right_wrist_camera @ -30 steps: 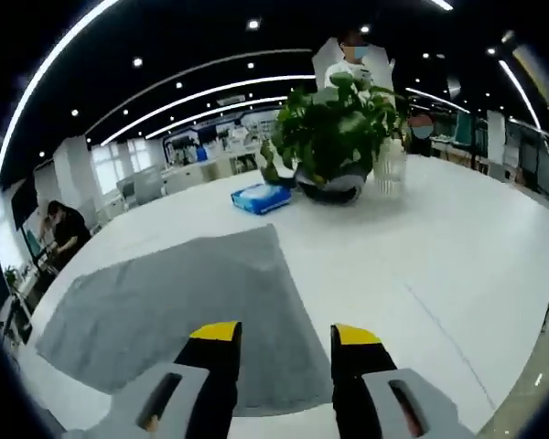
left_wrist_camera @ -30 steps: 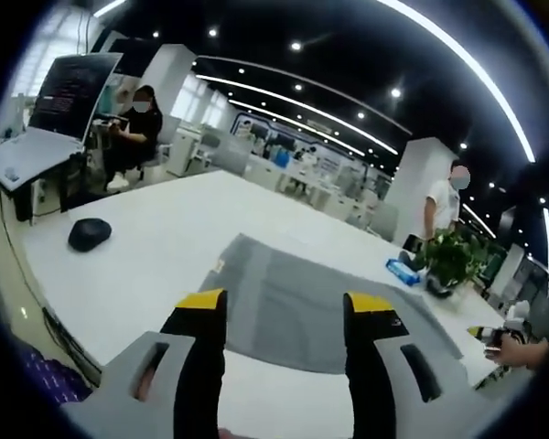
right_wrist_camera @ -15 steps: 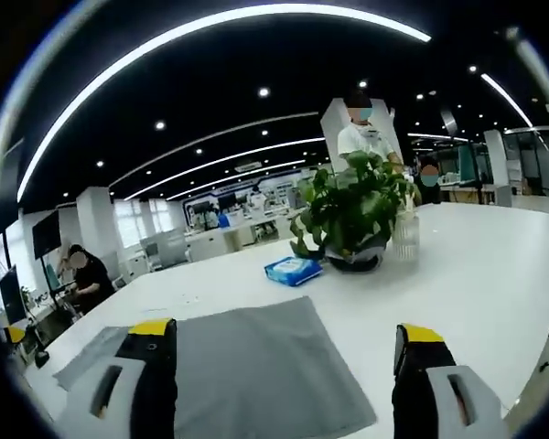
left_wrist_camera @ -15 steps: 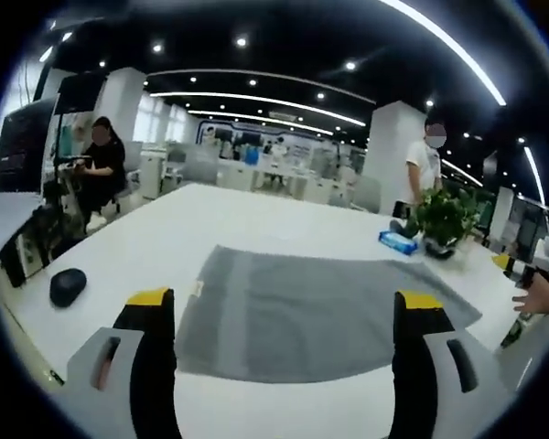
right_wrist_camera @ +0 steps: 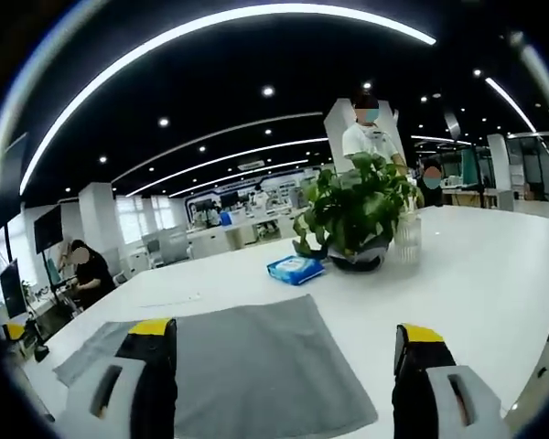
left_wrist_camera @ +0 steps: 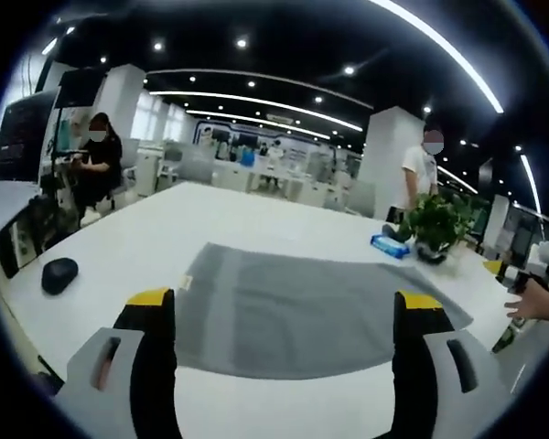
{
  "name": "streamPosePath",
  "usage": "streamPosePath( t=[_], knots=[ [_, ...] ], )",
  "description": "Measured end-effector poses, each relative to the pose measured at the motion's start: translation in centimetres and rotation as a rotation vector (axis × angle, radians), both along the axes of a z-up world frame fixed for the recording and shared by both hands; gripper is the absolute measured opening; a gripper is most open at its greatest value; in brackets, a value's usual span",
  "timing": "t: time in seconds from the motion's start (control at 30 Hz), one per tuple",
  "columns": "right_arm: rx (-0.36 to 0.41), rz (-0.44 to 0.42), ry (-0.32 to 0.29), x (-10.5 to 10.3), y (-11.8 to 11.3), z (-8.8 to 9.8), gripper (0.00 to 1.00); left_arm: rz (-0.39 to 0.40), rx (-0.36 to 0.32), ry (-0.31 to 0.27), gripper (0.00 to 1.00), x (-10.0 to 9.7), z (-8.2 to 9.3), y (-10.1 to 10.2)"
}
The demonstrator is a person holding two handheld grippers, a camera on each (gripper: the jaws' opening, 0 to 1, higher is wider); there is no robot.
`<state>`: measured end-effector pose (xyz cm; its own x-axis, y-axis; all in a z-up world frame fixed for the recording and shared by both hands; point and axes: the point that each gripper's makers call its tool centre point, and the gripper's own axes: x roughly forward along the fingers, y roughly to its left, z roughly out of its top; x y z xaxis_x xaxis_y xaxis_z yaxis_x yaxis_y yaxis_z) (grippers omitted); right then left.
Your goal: Open the folded towel by lifting each exposed corner and separating the folded layers until the towel lies flat within the target outline without major curled edges
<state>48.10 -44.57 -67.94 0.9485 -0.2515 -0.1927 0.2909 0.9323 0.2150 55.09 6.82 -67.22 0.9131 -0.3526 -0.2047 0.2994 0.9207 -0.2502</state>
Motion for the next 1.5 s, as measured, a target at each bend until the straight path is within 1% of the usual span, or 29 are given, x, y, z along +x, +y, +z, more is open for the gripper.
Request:
streamPosePath(
  t=[0.07,0.2,0.37,0.57,0.7,0.83,1.0,1.17,1.4,1.5],
  knots=[
    [-0.006,0.007,0.009,0.0,0.1,-0.1,1.00,0.001,-0.005,0.002,0.99,0.0,0.1,0.0],
    [-0.014,0.018,0.007,0.1,0.3,0.0,1.00,0.003,-0.008,-0.003,0.99,0.1,0.3,0.2],
    [-0.013,0.031,0.010,0.1,0.6,-0.1,1.00,0.003,-0.009,0.000,0.99,0.0,0.1,0.2],
    [-0.029,0.057,0.024,0.3,1.3,-0.2,1.00,-0.007,-0.008,0.007,0.99,0.0,-0.3,-0.3],
    [-0.052,0.083,0.041,0.6,1.9,-0.4,1.00,-0.017,-0.009,0.007,0.98,0.0,-0.3,-0.9],
    [-0.048,0.101,0.060,0.7,2.2,-0.9,1.00,-0.021,-0.012,0.005,0.97,0.0,-0.3,-1.0],
    [-0.053,0.111,0.063,0.8,2.5,-1.0,1.00,-0.024,-0.024,0.002,0.97,0.1,0.0,-1.3],
    [-0.061,0.119,0.069,0.9,2.7,-1.0,1.00,-0.033,-0.010,0.005,0.95,0.1,-0.1,-1.4],
    [-0.067,0.130,0.077,0.9,2.9,-1.1,0.99,-0.037,-0.020,0.013,0.94,0.0,-0.3,-1.6],
    [-0.074,0.133,0.077,0.9,2.9,-1.0,0.98,-0.042,-0.022,0.009,0.94,-0.1,-0.2,-1.8]
  ],
)
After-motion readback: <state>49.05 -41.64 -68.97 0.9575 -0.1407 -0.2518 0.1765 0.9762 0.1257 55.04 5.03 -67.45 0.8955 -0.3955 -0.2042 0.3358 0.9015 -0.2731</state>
